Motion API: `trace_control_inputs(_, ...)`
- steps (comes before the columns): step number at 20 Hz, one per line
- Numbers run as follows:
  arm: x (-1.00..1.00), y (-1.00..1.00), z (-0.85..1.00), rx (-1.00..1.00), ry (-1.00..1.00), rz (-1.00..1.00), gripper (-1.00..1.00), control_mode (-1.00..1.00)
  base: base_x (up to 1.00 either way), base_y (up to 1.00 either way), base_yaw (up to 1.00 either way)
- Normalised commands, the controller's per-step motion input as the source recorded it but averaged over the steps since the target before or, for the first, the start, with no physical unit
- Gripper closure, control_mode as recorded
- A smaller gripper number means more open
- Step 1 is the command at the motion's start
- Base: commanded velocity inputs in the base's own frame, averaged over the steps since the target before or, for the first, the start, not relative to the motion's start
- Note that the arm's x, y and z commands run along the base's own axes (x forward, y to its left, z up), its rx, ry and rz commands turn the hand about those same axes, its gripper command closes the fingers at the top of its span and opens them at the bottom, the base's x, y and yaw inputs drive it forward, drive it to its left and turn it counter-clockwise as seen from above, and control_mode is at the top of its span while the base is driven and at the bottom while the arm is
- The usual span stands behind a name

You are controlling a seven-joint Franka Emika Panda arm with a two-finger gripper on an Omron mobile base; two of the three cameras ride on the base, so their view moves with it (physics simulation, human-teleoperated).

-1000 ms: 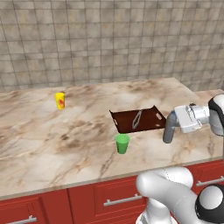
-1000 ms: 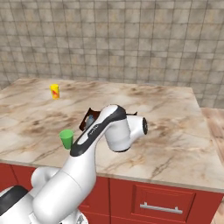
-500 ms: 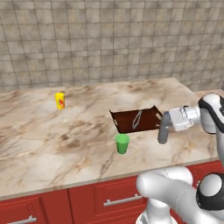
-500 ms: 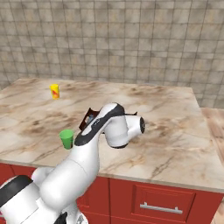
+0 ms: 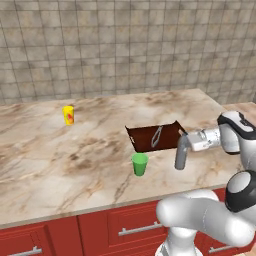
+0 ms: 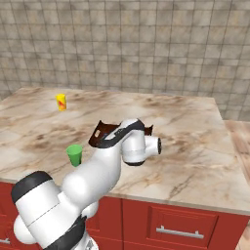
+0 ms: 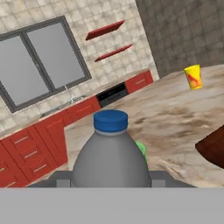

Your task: Place the drinks on the dining counter in a tight cluster.

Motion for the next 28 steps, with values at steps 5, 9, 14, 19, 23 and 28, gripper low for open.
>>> trace_control_inputs(5, 0.03, 0.11, -0.16, -0.05, -0.11, 0.03, 1.00, -1.00, 0.00, 0.00, 0.00)
trace_control_inputs(9, 0.02, 0.22, -0.16, -0.05, -0.18, 0.01, 1.00, -1.00, 0.00, 0.00, 0.00)
trace_control_inputs(14, 0.08, 0.27, -0.21, -0.03, -0.12, 0.00, 1.00, -1.00, 0.00, 0.00, 0.00)
trace_control_inputs(19, 0.11, 0.20, -0.26, -0.03, -0.06, 0.00, 1.00, -1.00, 0.00, 0.00, 0.00)
trace_control_inputs(23, 0.04, 0.16, -0.25, -0.10, -0.09, 0.00, 1.00, -1.00, 0.00, 0.00, 0.00)
trace_control_inputs(28, 0.00, 0.12, -0.26, -0.10, -0.10, 0.00, 1.00, -1.00, 0.00, 0.00, 0.00)
